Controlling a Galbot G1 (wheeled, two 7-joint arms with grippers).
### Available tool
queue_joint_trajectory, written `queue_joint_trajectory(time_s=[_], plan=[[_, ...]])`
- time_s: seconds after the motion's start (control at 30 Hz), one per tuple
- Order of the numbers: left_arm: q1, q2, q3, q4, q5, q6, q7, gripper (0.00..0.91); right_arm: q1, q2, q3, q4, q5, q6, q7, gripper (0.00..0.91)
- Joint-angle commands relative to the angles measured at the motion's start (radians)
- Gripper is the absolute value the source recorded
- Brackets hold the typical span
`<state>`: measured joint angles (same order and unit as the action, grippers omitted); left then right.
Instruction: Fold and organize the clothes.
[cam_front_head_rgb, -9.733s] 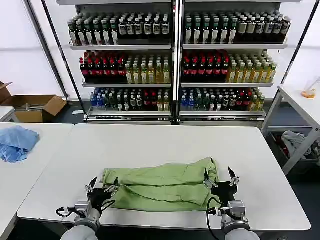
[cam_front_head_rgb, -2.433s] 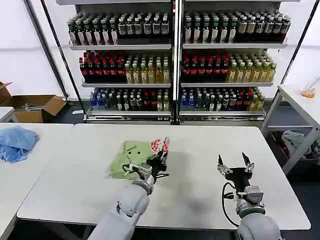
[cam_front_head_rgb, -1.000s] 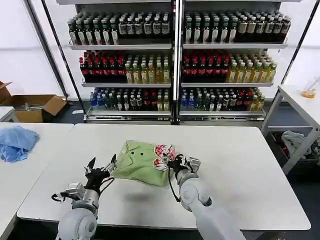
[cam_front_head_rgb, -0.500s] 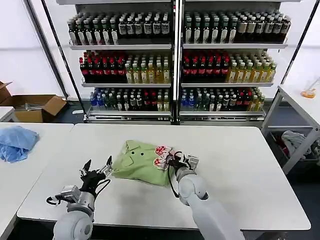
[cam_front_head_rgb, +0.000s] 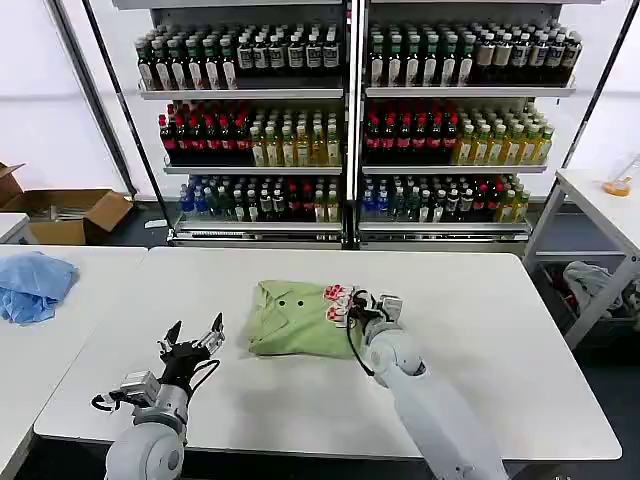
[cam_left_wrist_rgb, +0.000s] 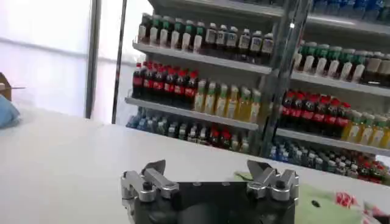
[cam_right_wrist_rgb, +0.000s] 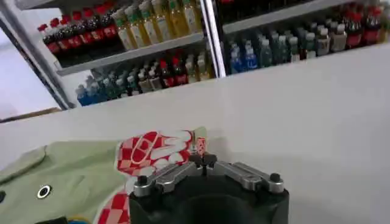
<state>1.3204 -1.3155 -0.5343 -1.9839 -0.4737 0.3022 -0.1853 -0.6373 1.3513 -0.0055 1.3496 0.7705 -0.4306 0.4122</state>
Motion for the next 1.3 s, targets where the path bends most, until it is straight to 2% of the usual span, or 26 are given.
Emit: queue_joint_trajectory(time_s=[0.03,0.17,0.27,0.37,0.4,0.43,0.47,0.5,0.57,0.63,0.7,0.73,0.77,0.83,0.87,0.9,1.0,1.13,1.3], plan=[[0.003,0.002,-0.001,-0.003,0.002,0.003,0.004,0.907,0.230,-0.038,-0.021,-0.230,-0.152,-0.034,-0.181,0.000],[0.004,0.005,0.003,-0.002,0.005,0.005,0.007,0.907,0.245,-0.053,-0.032,-0.260,-0.233,-0.057,-0.226,0.000],[0.003,0.007,0.008,-0.002,0.010,0.006,0.009,0.907,0.223,-0.065,-0.026,-0.244,-0.294,-0.072,-0.232,0.000],[-0.001,0.007,0.014,-0.003,0.010,0.006,0.010,0.907,0.202,-0.075,-0.012,-0.224,-0.294,-0.080,-0.232,0.000],[-0.001,0.008,0.016,-0.003,0.010,0.006,0.010,0.907,0.193,-0.079,-0.004,-0.212,-0.293,-0.089,-0.231,0.030],[-0.001,0.008,0.017,-0.003,0.010,0.006,0.010,0.907,0.184,-0.084,0.001,-0.193,-0.293,-0.102,-0.230,0.262],[-0.002,0.008,0.021,-0.003,0.010,0.006,0.010,0.907,0.173,-0.090,0.005,-0.176,-0.295,-0.117,-0.229,0.423],[-0.002,0.008,0.022,-0.004,0.011,0.007,0.011,0.907,0.162,-0.096,0.011,-0.145,-0.298,-0.132,-0.229,0.907],[-0.002,0.009,0.027,-0.003,0.011,0.007,0.011,0.907,0.137,-0.108,0.022,-0.110,-0.301,-0.146,-0.228,0.907],[-0.001,0.009,0.031,-0.003,0.012,0.006,0.012,0.907,0.114,-0.117,0.034,-0.076,-0.301,-0.125,-0.231,0.907],[-0.001,0.009,0.035,-0.006,0.014,0.006,0.011,0.907,0.080,-0.129,0.042,-0.029,-0.304,-0.028,-0.226,0.907],[0.000,0.008,0.036,-0.008,0.018,0.005,0.011,0.907,0.051,-0.134,0.045,-0.004,-0.325,0.066,-0.215,0.907],[0.002,0.009,0.038,-0.011,0.022,0.003,0.012,0.907,0.010,-0.147,0.053,0.022,-0.374,0.136,-0.206,0.907],[0.007,0.011,0.041,-0.014,0.031,0.001,0.012,0.907,-0.044,-0.162,0.069,0.081,-0.428,0.219,-0.193,0.907],[0.009,0.012,0.043,-0.016,0.036,0.000,0.012,0.907,-0.087,-0.170,0.087,0.147,-0.484,0.277,-0.182,0.907],[0.011,0.013,0.044,-0.017,0.039,-0.001,0.012,0.907,-0.113,-0.174,0.102,0.155,-0.493,0.297,-0.176,0.907],[0.022,0.016,0.054,-0.029,0.059,-0.004,0.015,0.907,-0.244,-0.192,0.166,0.301,-0.523,0.380,-0.156,0.907],[0.038,0.021,0.064,-0.043,0.071,-0.007,0.020,0.907,-0.423,-0.215,0.238,0.446,-0.511,0.374,-0.177,0.907],[0.045,0.024,0.070,-0.051,0.092,-0.015,0.025,0.907,-0.611,-0.220,0.363,0.602,-0.415,0.323,-0.205,0.907]])
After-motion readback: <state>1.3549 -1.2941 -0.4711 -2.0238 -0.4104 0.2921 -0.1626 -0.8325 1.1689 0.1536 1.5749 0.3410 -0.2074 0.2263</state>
